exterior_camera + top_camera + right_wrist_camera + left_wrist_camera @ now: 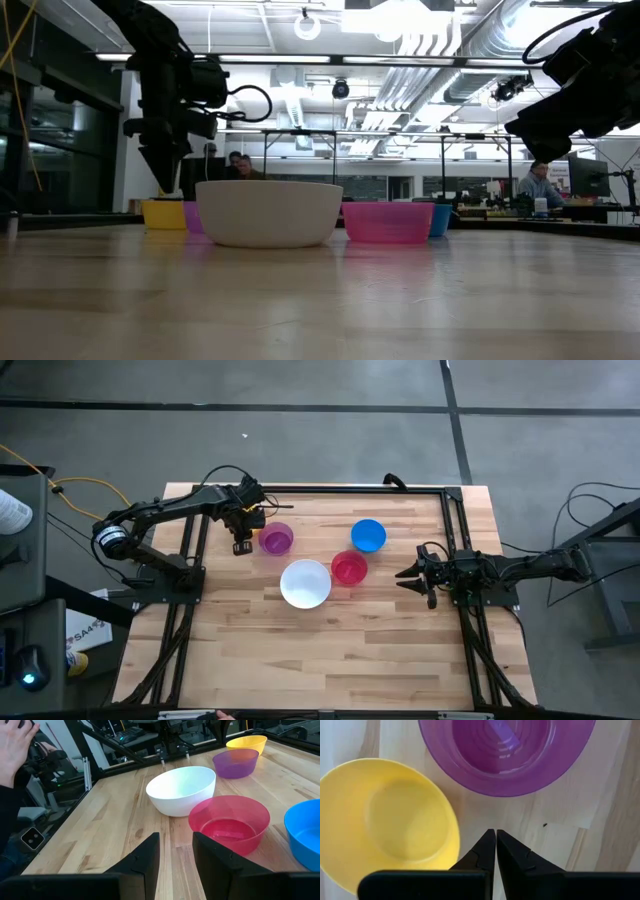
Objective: Nest bowls inside each other
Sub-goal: Stack the yellow bowl on top of the white bowl
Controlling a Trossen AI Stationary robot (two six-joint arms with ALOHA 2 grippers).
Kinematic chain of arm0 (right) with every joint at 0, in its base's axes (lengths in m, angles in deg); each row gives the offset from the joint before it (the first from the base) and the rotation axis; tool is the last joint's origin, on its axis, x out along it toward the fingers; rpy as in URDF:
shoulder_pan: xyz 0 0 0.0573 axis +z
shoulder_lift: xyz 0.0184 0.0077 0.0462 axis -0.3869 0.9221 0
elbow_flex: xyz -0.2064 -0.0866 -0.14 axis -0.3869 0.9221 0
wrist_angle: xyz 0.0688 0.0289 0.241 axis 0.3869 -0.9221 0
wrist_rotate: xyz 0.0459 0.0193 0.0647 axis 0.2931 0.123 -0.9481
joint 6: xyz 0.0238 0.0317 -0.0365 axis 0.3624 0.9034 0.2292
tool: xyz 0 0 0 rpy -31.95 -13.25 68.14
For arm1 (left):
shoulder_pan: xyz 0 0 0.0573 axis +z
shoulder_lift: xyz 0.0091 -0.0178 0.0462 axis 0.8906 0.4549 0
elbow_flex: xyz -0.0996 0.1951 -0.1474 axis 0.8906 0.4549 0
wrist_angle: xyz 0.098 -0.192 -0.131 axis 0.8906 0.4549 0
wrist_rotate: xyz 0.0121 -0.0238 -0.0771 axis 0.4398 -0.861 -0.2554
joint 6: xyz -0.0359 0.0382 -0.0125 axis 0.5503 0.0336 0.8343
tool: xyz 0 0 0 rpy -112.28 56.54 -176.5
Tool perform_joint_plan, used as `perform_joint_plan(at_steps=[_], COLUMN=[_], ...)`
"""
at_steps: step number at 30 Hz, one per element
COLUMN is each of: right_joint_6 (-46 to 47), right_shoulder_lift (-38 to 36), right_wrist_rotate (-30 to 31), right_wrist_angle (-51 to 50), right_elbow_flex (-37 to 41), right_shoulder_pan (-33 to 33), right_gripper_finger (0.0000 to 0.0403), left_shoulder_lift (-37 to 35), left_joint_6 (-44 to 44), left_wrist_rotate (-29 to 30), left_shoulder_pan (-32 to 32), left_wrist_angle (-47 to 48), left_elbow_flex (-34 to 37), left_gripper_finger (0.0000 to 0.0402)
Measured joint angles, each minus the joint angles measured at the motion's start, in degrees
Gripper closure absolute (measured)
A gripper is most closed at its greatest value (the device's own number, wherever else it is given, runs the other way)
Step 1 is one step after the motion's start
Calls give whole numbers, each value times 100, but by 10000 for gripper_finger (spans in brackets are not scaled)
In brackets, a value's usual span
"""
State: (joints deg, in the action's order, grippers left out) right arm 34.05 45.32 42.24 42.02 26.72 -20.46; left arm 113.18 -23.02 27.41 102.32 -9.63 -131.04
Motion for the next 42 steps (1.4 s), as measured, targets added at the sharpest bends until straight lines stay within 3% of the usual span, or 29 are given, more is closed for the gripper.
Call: perform_joint_plan(at_steps=[7, 16, 20, 26, 42], right_joint_6=[1, 0, -1, -1, 0], right_shoulder_lift=[0, 0, 0, 0, 0], right_wrist_rotate=[-1, 0, 0, -2, -2], right_wrist_angle=[1, 0, 0, 1, -1], right_elbow_flex=[-1, 1, -1, -1, -1], right_shoulder_pan=[-1, -1, 1, -1, -1], right_gripper_finger=[293, 293, 293, 293, 293], left_shoulder_lift=[-95, -189, -190, -190, -190], left_joint_6=[-17, 26, 1, -120, -1113], left_wrist_rotate=[-44, 49, 217, 629, 672], left_shoulder_pan=[77, 151, 153, 153, 153], left_wrist_angle=[85, 179, 176, -112, -370], left_elbow_flex=[0, 0, 80, 375, 481], left_gripper_finger=[379, 292, 272, 268, 268])
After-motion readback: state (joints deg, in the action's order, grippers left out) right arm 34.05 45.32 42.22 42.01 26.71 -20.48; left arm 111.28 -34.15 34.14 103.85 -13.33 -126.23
